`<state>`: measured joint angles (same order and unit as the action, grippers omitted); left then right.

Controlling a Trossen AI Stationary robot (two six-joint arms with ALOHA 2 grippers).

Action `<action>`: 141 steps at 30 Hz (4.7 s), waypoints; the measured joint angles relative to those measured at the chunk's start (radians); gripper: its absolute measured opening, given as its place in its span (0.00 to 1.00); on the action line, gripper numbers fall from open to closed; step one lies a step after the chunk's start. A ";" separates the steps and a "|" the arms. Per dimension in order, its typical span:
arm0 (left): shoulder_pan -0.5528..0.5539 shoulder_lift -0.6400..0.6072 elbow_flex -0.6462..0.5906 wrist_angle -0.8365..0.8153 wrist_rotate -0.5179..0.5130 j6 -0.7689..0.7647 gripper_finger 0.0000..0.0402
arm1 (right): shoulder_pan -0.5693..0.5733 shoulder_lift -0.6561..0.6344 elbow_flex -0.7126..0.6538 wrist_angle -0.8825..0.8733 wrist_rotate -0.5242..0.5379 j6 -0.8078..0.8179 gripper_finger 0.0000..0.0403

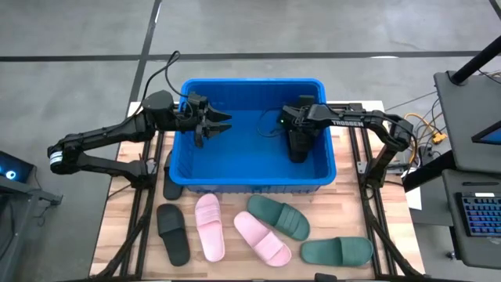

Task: Pick and place slides into bin
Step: Put the black slide into the blue bin, then put the green slide into the blue bin

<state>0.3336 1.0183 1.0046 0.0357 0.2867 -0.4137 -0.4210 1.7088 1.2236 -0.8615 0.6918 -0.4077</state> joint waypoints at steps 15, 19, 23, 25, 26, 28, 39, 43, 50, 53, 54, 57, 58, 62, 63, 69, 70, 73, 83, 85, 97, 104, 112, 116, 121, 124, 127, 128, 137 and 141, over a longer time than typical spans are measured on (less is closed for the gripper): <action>-0.001 0.000 0.000 0.000 0.000 -0.001 0.49 | 0.001 0.000 0.056 -0.103 -0.048 0.094 0.37; -0.001 0.000 0.000 0.000 0.000 -0.001 0.49 | 0.001 -0.001 0.064 -0.134 -0.050 0.096 0.36; 0.000 0.000 0.000 0.000 0.000 -0.001 0.49 | 0.001 -0.001 0.075 -0.163 -0.090 0.129 0.37; 0.000 0.000 0.000 0.000 0.000 -0.001 0.49 | 0.001 -0.002 0.080 -0.168 -0.091 0.146 0.37; 0.000 0.000 0.000 0.000 0.000 -0.001 0.49 | 0.001 -0.002 0.084 -0.175 -0.092 0.150 0.36; 0.000 0.000 0.000 0.000 0.000 -0.001 0.49 | 0.001 -0.002 0.091 -0.186 -0.095 0.156 0.36; 0.000 0.000 0.000 0.000 0.004 -0.001 0.49 | 0.002 -0.002 0.144 -0.226 -0.104 0.174 0.36; 0.000 0.000 0.000 0.000 0.010 -0.001 0.49 | 0.002 -0.002 0.144 -0.238 -0.103 0.176 0.35; 0.000 0.000 0.000 0.000 0.010 -0.001 0.49 | -0.006 -0.002 0.144 -0.309 -0.179 0.229 0.35; 0.000 0.000 0.000 0.000 0.010 0.000 0.49 | -0.010 -0.002 0.145 -0.334 -0.195 0.289 0.36; 0.000 0.000 0.000 0.000 0.010 0.000 0.49 | -0.010 -0.003 0.145 -0.343 -0.198 0.301 0.36; 0.000 0.000 0.000 0.000 0.010 0.000 0.49 | -0.009 -0.014 0.144 -0.352 -0.206 0.322 0.37; 0.000 0.000 0.000 0.000 0.010 0.000 0.49 | -0.007 -0.021 0.144 -0.353 -0.206 0.323 0.37; 0.000 0.000 0.000 0.000 0.010 0.000 0.49 | -0.007 -0.050 0.144 -0.352 -0.206 0.348 0.37; 0.000 0.000 0.000 0.000 0.010 0.000 0.49 | -0.007 -0.057 0.144 -0.353 -0.206 0.354 0.37; -0.001 0.000 0.000 0.000 0.009 0.001 0.49 | -0.002 -0.122 0.144 -0.354 -0.205 0.399 0.37; -0.001 0.000 0.000 0.000 0.009 0.001 0.49 | 0.000 -0.137 0.144 -0.355 -0.205 0.412 0.37; -0.001 0.000 0.000 0.000 0.009 0.001 0.49 | 0.002 -0.190 0.144 -0.354 -0.204 0.441 0.37; -0.001 0.000 0.000 0.000 0.009 0.002 0.49 | 0.077 -0.400 0.144 -0.331 -0.254 0.588 0.32; 0.000 0.000 0.000 0.000 0.009 0.002 0.49 | 0.110 -0.433 0.144 -0.313 -0.254 0.595 0.32; 0.000 0.000 0.000 0.000 0.009 0.001 0.49 | 0.294 -0.485 0.144 -0.240 -0.255 0.690 0.26; 0.000 0.000 0.000 -0.001 0.021 0.001 0.49 | 0.423 -0.502 0.144 -0.083 -0.311 0.729 0.24; 0.000 0.000 0.000 -0.005 0.027 0.001 0.49 | 0.552 -0.525 0.144 0.025 -0.308 0.753 0.20; 0.000 0.000 0.000 -0.032 0.027 0.001 0.49 | 0.609 -0.526 0.144 0.056 -0.319 0.762 0.17; 0.000 0.000 0.000 -0.038 0.027 0.002 0.49 | 0.669 -0.528 0.144 0.016 -0.384 0.843 0.16; 0.000 0.000 0.000 -0.038 0.028 0.002 0.49 | 0.702 -0.528 0.144 -0.040 -0.394 0.941 0.15; 0.000 0.000 0.000 -0.039 0.028 0.002 0.49 | 0.733 -0.528 0.144 -0.057 -0.430 1.028 0.15; 0.000 0.000 0.000 -0.038 0.028 0.002 0.49 | 0.744 -0.528 0.144 -0.056 -0.449 1.053 0.15; -0.001 0.000 0.000 -0.039 0.034 0.002 0.49 | 0.849 -0.528 0.144 -0.084 -0.578 1.343 0.13; -0.001 0.004 0.000 -0.038 0.034 0.003 0.49 | 0.907 -0.523 0.144 -0.114 -0.654 1.539 0.11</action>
<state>0.3328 1.0221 1.0046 -0.0025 0.3203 -0.4110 0.4864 1.1857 1.3674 -0.9757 0.0375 1.1309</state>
